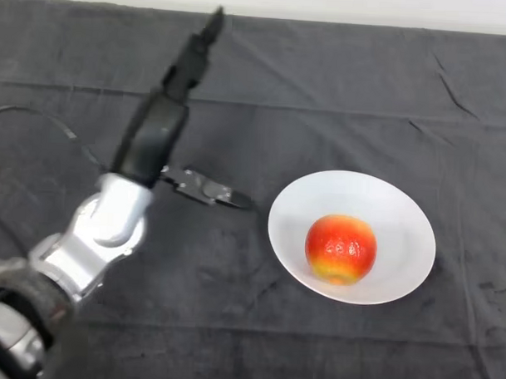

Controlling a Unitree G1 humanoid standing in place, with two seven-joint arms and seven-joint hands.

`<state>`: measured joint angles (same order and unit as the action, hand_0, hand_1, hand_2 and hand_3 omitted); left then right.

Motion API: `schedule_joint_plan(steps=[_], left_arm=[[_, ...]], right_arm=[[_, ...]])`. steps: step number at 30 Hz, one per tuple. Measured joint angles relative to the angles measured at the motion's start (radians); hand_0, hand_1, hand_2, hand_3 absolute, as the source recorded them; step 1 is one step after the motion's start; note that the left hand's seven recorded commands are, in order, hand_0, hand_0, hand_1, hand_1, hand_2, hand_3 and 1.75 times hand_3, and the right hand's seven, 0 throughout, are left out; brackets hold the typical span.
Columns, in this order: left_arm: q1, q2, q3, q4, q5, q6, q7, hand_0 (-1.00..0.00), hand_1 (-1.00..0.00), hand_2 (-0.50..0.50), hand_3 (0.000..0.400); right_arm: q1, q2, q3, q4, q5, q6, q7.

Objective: Move the apple to the plate

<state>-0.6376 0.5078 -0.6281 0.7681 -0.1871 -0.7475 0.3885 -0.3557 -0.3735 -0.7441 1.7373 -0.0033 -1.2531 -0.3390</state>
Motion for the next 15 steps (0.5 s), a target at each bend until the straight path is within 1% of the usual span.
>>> schedule_joint_plan(steps=[3, 7, 11, 15], left_arm=[[0.056, 0.051, 0.054, -0.009, -0.001, -0.009, 0.007, 0.0, 0.0, 0.0, 0.0], [0.113, 0.111, 0.139, -0.021, -0.004, -0.02, 0.037, 0.0, 0.0, 0.0, 0.0], [0.157, 0.145, 0.232, -0.037, -0.009, -0.039, 0.077, 0.0, 0.0, 0.0, 0.0], [0.194, 0.164, 0.302, -0.042, -0.025, -0.064, 0.111, 0.0, 0.0, 0.0, 0.0]], right_arm=[[0.001, 0.0, 0.0, 0.0, 0.0001, 0.0, 0.0], [0.002, 0.0, -0.0003, 0.0, -0.0001, 0.0, 0.0], [0.003, 0.0, -0.0005, 0.0, 0.0, 0.0, 0.0], [0.003, 0.0, -0.0008, -0.001, 0.0001, 0.001, 0.0]])
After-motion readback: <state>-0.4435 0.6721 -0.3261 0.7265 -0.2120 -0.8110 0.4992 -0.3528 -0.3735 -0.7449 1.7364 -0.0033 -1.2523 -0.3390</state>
